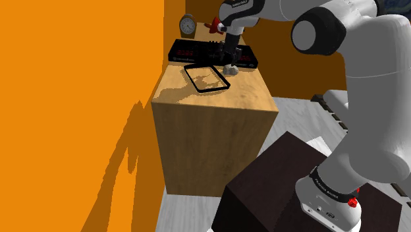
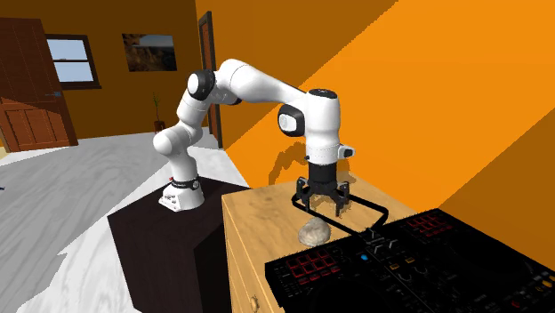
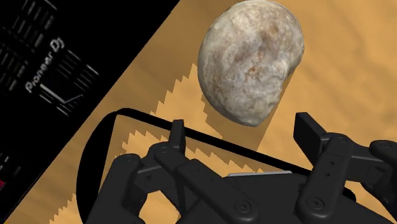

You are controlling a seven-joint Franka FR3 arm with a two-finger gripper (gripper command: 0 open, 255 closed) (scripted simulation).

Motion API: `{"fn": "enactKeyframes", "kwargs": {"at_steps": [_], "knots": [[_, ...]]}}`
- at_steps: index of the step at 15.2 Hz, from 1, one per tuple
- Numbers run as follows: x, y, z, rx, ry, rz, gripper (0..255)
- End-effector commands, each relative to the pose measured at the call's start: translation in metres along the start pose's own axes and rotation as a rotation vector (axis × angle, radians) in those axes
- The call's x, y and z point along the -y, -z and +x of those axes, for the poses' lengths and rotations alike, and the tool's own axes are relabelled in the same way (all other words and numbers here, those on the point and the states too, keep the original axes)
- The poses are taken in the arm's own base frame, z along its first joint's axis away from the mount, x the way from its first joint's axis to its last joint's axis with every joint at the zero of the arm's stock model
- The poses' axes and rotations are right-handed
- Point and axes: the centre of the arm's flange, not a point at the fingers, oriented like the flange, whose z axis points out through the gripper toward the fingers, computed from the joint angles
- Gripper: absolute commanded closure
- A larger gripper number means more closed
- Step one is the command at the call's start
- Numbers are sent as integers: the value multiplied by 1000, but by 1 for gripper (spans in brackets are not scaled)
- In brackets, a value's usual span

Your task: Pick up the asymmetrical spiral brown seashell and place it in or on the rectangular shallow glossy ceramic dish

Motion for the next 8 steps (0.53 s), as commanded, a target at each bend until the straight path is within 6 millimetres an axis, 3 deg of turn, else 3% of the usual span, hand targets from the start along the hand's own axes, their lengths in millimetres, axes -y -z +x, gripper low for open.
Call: {"fn": "enactKeyframes", "kwargs": {"at_steps": [1, 8], "knots": [[-7, -4, -6, -24, -44, 75, 0], [-5, -38, -5, -24, -44, 75, 0]]}}
